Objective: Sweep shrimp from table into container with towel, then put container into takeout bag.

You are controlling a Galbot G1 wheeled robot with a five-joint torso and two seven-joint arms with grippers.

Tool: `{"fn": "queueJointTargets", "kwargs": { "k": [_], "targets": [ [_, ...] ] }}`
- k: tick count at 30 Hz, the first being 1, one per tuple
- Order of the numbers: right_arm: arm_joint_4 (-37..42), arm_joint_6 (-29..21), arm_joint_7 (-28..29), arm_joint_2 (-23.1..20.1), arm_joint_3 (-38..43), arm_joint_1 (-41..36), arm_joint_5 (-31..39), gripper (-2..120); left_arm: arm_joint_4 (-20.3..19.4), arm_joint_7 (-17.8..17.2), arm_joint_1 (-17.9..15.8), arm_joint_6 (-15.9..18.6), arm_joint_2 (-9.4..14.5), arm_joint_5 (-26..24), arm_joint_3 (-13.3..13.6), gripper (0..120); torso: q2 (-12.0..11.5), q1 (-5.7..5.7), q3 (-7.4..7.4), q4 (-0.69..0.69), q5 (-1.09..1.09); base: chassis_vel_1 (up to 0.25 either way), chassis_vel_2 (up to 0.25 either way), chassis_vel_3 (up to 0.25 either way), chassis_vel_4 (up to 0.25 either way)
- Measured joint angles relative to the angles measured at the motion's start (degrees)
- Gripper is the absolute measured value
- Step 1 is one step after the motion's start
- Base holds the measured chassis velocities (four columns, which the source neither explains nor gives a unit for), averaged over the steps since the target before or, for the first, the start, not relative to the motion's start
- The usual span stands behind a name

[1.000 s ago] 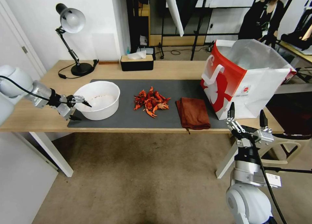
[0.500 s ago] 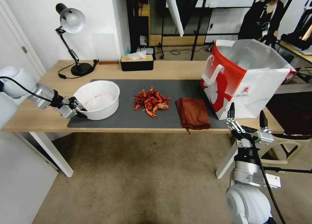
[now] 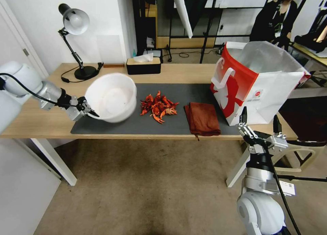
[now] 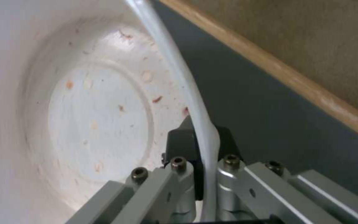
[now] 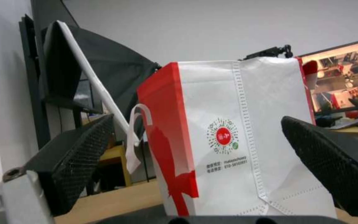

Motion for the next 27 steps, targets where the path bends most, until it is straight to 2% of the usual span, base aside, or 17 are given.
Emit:
{"fn": "queueJointTargets", "kwargs": {
  "k": [5, 11, 13, 14, 18, 23, 26, 27],
  "targets": [
    [-0.1, -0.2, 0.0, 0.0, 0.0, 0.2, 0.0, 100, -2.5, 1.7, -0.1, -0.1, 0.6, -1.8, 0.2, 0, 0.0, 0.01, 0.00, 0.00, 0.00, 0.000, 0.000, 0.000, 0.000],
    [-0.2, -0.2, 0.0, 0.0, 0.0, 0.2, 0.0, 100, -7.1, 3.5, 1.6, -0.1, 2.2, -4.3, 0.0, 0, 0.0, 0.01, 0.00, 0.01, -0.01, 0.000, 0.000, 0.000, 0.000],
    [-0.3, -0.3, 0.0, 0.0, 0.0, 0.2, 0.0, 100, -10.4, 4.8, 3.0, -0.1, 3.0, -5.1, -0.8, 0, 0.0, 0.00, 0.00, 0.00, 0.00, 0.000, 0.000, 0.000, 0.000],
    [-0.3, -0.3, 0.0, 0.0, 0.0, 0.2, 0.0, 100, -10.4, 4.8, 3.0, -0.1, 3.0, -5.1, -0.8, 0, 0.0, 0.00, 0.00, 0.00, 0.00, 0.000, 0.000, 0.000, 0.000],
    [-0.4, -0.4, 0.0, 0.0, 0.0, 0.3, -0.1, 100, -16.4, 6.4, 5.5, 0.1, 4.0, -5.5, -2.6, 0, 0.0, 0.01, 0.00, 0.00, 0.00, 0.000, 0.000, 0.000, 0.000],
    [-0.5, -0.6, 0.0, -0.1, 0.0, 0.4, -0.1, 100, -19.4, 6.7, 7.8, 0.3, 4.7, -5.5, -4.0, 0, 0.0, 0.00, 0.00, 0.00, 0.00, 0.000, 0.000, 0.000, 0.000],
    [-1.0, -0.6, -0.1, -0.1, -0.1, 0.7, -0.2, 100, -23.7, 7.7, 13.1, 0.3, 5.7, -5.2, -6.6, 0, 0.0, 0.00, 0.00, 0.01, 0.00, 0.000, 0.000, 0.000, 0.000],
    [-1.0, -0.6, -0.1, -0.1, -0.1, 0.7, -0.2, 100, -23.7, 7.7, 13.1, 0.3, 5.7, -5.2, -6.6, 0, 0.0, 0.00, 0.00, 0.01, 0.00, 0.000, 0.000, 0.000, 0.000]
  ]
}}
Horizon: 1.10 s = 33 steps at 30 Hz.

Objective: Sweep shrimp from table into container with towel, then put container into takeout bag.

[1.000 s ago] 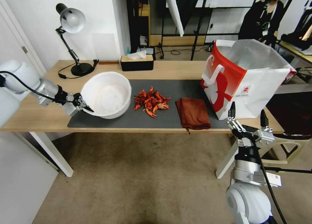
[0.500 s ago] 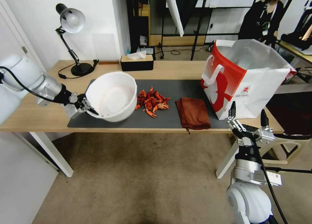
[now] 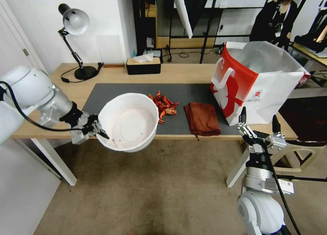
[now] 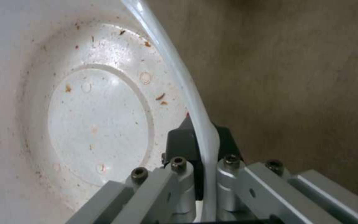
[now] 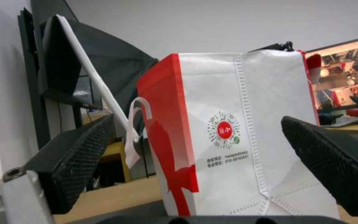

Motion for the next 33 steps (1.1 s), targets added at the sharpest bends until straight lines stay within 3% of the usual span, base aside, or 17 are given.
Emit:
{"fn": "queueJointTargets", "kwargs": {
  "k": [3, 8, 18, 23, 28, 33],
  "targets": [
    [-0.2, 0.0, -0.2, 0.1, -0.1, 0.1, -0.1, 100, -3.4, 0.3, 6.3, 0.5, 0.4, 1.3, -3.2, 0, 0.0, 0.00, 0.00, 0.00, 0.00, 0.000, 0.000, 0.000, 0.000],
    [-0.3, 0.0, -0.3, 0.1, -0.2, 0.0, -0.2, 100, -4.8, 0.4, 9.1, 0.7, 0.1, 3.1, -4.3, 0, 0.0, 0.00, 0.00, 0.01, 0.00, 0.000, 0.000, 0.000, 0.000],
    [-0.5, -0.2, -0.3, 0.2, -0.1, 0.3, -0.2, 100, -6.0, 1.0, 14.4, -1.2, -2.9, 8.4, -5.2, 0, 0.0, 0.01, 0.01, 0.00, -0.01, 0.000, 0.000, 0.000, 0.000],
    [-0.5, -0.3, -0.3, 0.2, 0.0, 0.3, -0.2, 100, -7.1, 0.9, 19.4, -3.0, -4.8, 11.4, -8.7, 0, 0.0, 0.01, 0.01, -0.01, 0.00, 0.000, 0.000, 0.000, 0.000],
    [-0.6, -0.4, -0.3, 0.5, 0.0, 0.3, -0.3, 100, -6.6, 0.8, 23.0, -4.1, -6.8, 13.9, -10.2, 0, 0.0, 0.01, 0.00, 0.00, -0.01, 0.000, 0.000, 0.000, 0.000],
    [-0.6, -0.4, -0.3, 0.7, 0.0, 0.3, -0.5, 100, -5.8, 1.2, 23.8, -5.0, -8.9, 15.8, -10.5, 0, 0.0, 0.01, 0.01, -0.01, -0.01, 0.000, 0.000, 0.000, 0.000]
  ]
}}
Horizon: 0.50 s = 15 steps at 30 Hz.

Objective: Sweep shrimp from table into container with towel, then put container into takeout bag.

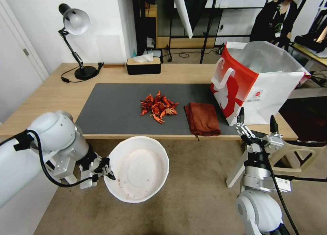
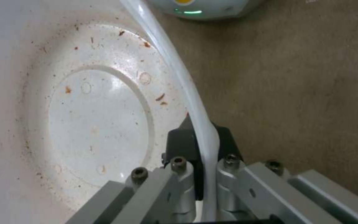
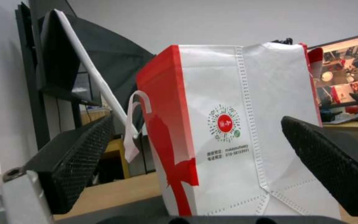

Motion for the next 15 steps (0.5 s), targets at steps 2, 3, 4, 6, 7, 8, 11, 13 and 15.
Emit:
{"fn": "queueJointTargets", "kwargs": {
  "k": [2, 3, 4, 6, 7, 8, 11, 13, 15],
  "targets": [
    [0.0, 0.0, 0.0, 0.1, 0.0, -0.1, -0.1, 100, 1.1, 0.2, 0.5, 0.0, -1.4, 1.2, 0.2, 0, 0.0, 0.00, 0.00, 0.00, 0.01, 0.000, 0.000, 0.000, 0.000],
    [0.0, 0.0, 0.0, 0.1, 0.0, -0.1, -0.1, 100, 1.1, 0.2, 0.5, 0.0, -1.4, 1.2, 0.2, 0, 0.0, 0.00, 0.00, 0.00, 0.01, 0.000, 0.000, 0.000, 0.000],
    [0.0, 0.0, 0.0, 0.0, 0.0, -0.1, -0.1, 100, 1.5, 0.3, 0.8, 0.0, -2.0, 1.6, 0.4, 0, 0.0, 0.00, -0.01, 0.00, 0.00, 0.000, 0.000, 0.000, 0.000],
    [0.0, 0.0, 0.0, 0.0, 0.0, -0.2, -0.1, 100, 2.3, 0.6, 1.3, -0.1, -3.0, 2.2, 0.6, 0, 0.0, 0.00, 0.00, 0.00, 0.00, 0.000, 0.000, 0.000, 0.000],
    [0.0, 0.0, 0.0, 0.0, 0.0, -0.2, -0.1, 100, 2.3, 0.6, 1.3, -0.1, -3.0, 2.2, 0.6, 0, 0.0, 0.00, 0.00, 0.00, 0.00, 0.000, 0.000, 0.000, 0.000],
    [0.0, 0.0, 0.0, -0.1, 0.1, -0.2, -0.1, 100, 3.2, 0.9, 1.8, -0.1, -4.0, 2.7, 0.8, 0, 0.0, 0.00, 0.00, 0.00, 0.00, 0.000, 0.000, 0.000, 0.000],
    [0.1, 0.0, 0.1, -0.3, 0.2, -0.2, -0.1, 100, 4.6, 1.2, 2.0, -0.2, -5.5, 3.4, 1.1, 0, 0.0, 0.00, 0.00, 0.00, 0.00, 0.000, 0.000, 0.000, 0.000],
    [0.1, -0.1, 0.1, -0.4, 0.2, -0.2, -0.1, 100, 5.1, 1.3, 2.0, -0.2, -6.0, 3.7, 1.3, 0, 0.0, 0.00, -0.01, 0.00, 0.01, 0.000, 0.000, 0.000, 0.000],
    [0.1, -0.2, 0.2, -0.5, 0.3, -0.1, 0.0, 100, 7.2, 1.3, 1.4, -0.2, -7.6, 4.7, 1.8, 0, 0.0, 0.00, -0.01, 0.00, 0.01, 0.000, 0.000, 0.000, 0.000]
  ]
}}
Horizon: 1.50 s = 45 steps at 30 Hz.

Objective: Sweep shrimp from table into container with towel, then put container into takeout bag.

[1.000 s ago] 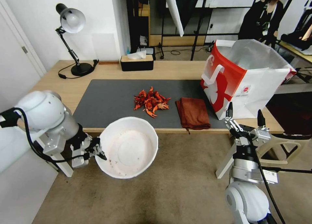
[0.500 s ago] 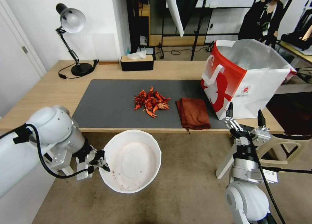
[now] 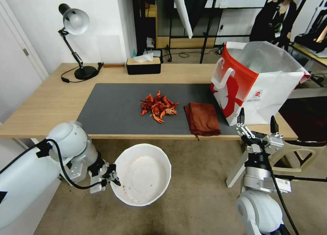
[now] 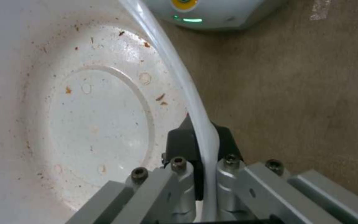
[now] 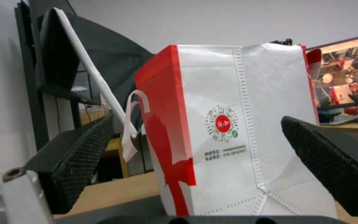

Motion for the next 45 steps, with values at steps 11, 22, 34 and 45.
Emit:
{"fn": "queueJointTargets", "kwargs": {
  "k": [11, 22, 34, 45],
  "targets": [
    [-0.1, -0.2, 0.1, -0.3, 0.0, 0.2, 0.2, 100, 5.2, 0.0, -2.5, 0.0, -4.8, 3.8, 1.7, 0, 0.0, 0.00, 0.00, 0.00, 0.00, 0.000, 0.000, 0.000, 0.000],
    [-0.4, -0.3, 0.1, -0.2, 0.2, 0.3, 0.3, 100, 7.5, 0.0, -4.3, 0.0, -7.3, 5.8, 4.0, 0, 0.0, 0.00, 0.00, 0.00, 0.00, 0.000, 0.000, 0.000, 0.000],
    [-0.7, -0.2, 0.1, -0.3, 0.0, 0.2, 0.2, 100, 10.9, 0.0, -7.8, 0.1, -11.8, 9.3, 6.3, 0, 0.0, -0.01, 0.00, 0.00, 0.00, 0.000, 0.000, 0.000, 0.000],
    [-1.5, -1.0, 0.0, -0.6, -0.4, 0.7, -0.1, 100, 14.1, 0.0, -10.1, 0.1, -13.3, 10.2, 8.1, 0, 0.0, -0.01, -0.01, 0.01, 0.00, 0.000, 0.000, 0.000, 0.000]
  ]
}}
